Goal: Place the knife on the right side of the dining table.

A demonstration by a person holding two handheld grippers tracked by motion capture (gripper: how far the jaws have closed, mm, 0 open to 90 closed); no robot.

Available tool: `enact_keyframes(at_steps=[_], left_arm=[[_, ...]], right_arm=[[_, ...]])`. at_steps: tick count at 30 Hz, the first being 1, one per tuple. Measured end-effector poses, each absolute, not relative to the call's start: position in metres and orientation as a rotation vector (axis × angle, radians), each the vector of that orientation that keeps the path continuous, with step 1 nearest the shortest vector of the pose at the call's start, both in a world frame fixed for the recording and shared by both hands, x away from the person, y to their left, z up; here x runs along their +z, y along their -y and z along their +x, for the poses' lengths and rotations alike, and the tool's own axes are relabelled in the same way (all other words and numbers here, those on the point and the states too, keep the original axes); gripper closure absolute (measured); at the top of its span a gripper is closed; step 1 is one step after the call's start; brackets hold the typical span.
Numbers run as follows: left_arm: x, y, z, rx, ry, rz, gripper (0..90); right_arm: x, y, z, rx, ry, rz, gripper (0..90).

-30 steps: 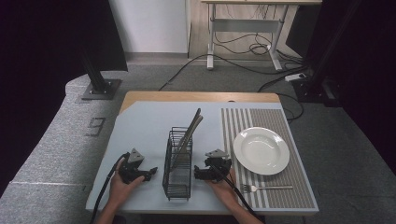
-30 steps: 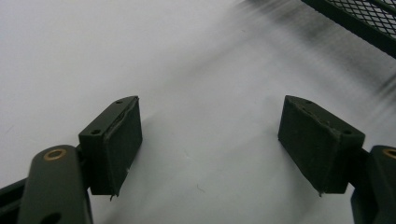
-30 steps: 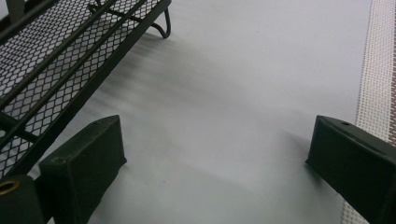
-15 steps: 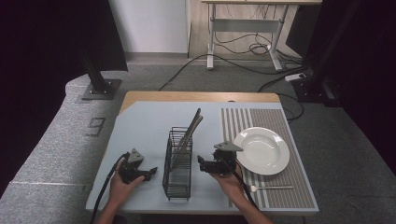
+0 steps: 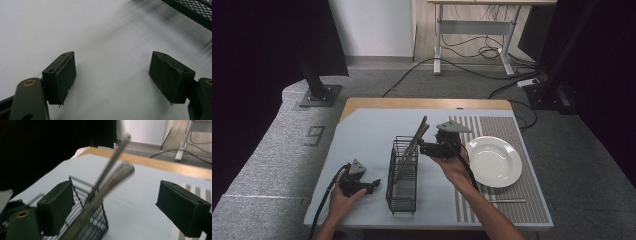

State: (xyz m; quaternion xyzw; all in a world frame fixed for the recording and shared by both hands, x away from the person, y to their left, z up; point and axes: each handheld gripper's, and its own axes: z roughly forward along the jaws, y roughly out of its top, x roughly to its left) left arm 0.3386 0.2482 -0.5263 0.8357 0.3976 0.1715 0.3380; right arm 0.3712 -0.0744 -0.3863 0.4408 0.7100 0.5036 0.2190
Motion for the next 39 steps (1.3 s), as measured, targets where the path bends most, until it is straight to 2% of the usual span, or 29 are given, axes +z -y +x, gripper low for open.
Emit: enact_keyframes(at_steps=[5, 9, 11, 12, 23, 31, 34, 39], left_arm=[[-0.526, -0.248, 0.339, 0.445, -1.035, 2.179, 21.1], [-0.526, -0.248, 0.339, 0.444, -1.036, 2.180, 21.0], [-0.526, -0.249, 0.339, 0.441, -1.036, 2.180, 21.0], [-0.526, -0.249, 0.339, 0.439, -1.038, 2.178, 20.9], [-0.526, -0.248, 0.339, 0.440, -1.037, 2.178, 21.0], [-0.526, -0.248, 0.339, 0.441, -1.037, 2.177, 21.0], [-0.526, -0.248, 0.339, 0.444, -1.037, 2.176, 21.0], [-0.526, -0.248, 0.339, 0.443, -1.037, 2.176, 21.0]], right_arm=[[-0.378, 0.059, 0.394, 1.388, -1.972, 1.199, 15.5], [-0.377, 0.052, 0.408, 1.397, -1.970, 1.199, 19.9], [-0.377, 0.049, 0.414, 1.403, -1.982, 1.201, 24.4], [-0.378, 0.046, 0.417, 1.395, -1.982, 1.204, 29.4], [-0.381, 0.039, 0.417, 1.406, -2.016, 1.158, 49.5], [-0.387, 0.031, 0.415, 1.427, -2.093, 1.147, 53.3], [-0.395, 0.026, 0.416, 1.431, -2.126, 1.160, 58.8], [-0.403, 0.021, 0.415, 1.411, -2.145, 1.146, 62.4]])
